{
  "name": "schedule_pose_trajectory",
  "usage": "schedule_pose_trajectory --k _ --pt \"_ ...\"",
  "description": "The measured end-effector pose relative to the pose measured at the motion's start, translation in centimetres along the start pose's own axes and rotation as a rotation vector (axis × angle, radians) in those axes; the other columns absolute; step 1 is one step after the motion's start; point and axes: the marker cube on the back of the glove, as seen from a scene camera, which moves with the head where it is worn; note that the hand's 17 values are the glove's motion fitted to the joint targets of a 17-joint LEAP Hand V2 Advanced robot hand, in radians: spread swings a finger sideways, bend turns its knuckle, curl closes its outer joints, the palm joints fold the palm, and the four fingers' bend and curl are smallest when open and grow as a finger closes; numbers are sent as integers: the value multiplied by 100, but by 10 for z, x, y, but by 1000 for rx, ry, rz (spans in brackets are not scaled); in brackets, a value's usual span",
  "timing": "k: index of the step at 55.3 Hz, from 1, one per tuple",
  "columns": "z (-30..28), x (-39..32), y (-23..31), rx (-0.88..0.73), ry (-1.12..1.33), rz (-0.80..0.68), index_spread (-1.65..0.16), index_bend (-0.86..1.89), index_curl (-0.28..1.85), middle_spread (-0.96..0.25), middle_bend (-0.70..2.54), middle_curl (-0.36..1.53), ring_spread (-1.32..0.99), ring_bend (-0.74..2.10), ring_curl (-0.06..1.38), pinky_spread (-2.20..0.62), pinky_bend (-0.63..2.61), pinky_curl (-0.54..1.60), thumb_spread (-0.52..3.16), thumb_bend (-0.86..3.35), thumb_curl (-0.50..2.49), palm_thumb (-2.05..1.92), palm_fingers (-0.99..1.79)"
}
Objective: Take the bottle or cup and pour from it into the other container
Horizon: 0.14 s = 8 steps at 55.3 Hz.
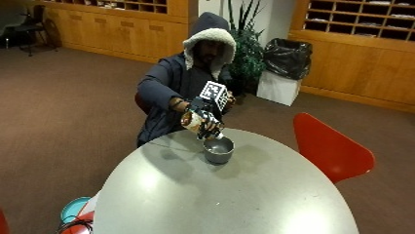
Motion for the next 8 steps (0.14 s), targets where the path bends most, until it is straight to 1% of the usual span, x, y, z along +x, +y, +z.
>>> schedule_pose_trajectory --k 2,8 --pt "-5 -9 9 11 -4 -41 -29 10 24 -27 29 48 -22 63 42 -11 49 37 46 -4 66 95 115" --pt "0 5 1 30 -1 -39 -29 10 24 -27 29 48 -22 63 42 -11 49 37 46 -4 66 95 115"
